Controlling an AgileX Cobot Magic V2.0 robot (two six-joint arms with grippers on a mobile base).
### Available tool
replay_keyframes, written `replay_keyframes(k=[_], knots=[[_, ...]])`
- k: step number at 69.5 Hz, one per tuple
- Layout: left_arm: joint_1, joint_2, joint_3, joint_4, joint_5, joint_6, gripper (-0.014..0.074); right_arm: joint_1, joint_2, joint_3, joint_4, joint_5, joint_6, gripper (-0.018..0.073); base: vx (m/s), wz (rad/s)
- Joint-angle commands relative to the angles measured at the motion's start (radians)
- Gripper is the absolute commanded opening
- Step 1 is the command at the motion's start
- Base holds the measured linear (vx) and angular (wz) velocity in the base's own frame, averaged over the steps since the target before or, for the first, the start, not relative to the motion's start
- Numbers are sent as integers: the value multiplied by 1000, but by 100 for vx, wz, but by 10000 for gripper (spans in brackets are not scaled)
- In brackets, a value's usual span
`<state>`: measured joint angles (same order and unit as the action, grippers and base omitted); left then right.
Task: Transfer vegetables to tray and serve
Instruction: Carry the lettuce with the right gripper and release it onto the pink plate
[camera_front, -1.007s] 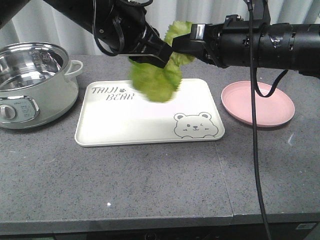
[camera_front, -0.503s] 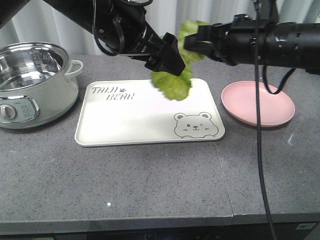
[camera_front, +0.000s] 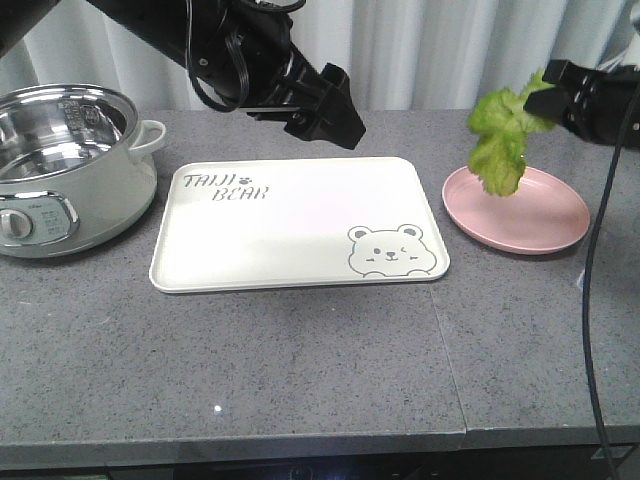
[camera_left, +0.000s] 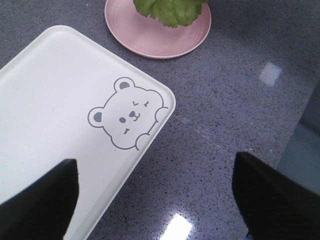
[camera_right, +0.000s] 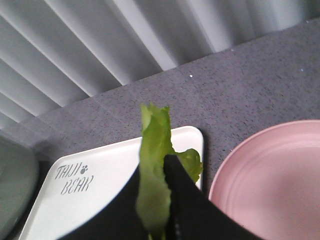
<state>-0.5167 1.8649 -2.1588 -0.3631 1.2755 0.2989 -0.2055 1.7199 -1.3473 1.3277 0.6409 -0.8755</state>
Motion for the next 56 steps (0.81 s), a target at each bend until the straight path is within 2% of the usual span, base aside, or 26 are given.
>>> replay_keyframes(k=[1,15,24,33,46,56], knots=[[-7,-52,-20,-33,-15,-11,578,-16,17,-32,107,21,-15,-7,0,0],[-7,-52,-20,-33,-15,-11,578,-16,135,-32,175,28,-38,-6,0,0],[-7,-52,-20,-33,-15,-11,578,-16,170,-32,169,28,-38,0,0,0],[-7,-52,-20,-33,-15,-11,578,-16,173,-32,126,-9,-38,43,0,0],[-7,-52,-20,-33,-15,-11,578,-16,173,-32,48,-52,-33,178,0,0],[-7,-52,-20,-33,-15,-11,578,-16,173,-32,22,-71,-31,357,0,0]])
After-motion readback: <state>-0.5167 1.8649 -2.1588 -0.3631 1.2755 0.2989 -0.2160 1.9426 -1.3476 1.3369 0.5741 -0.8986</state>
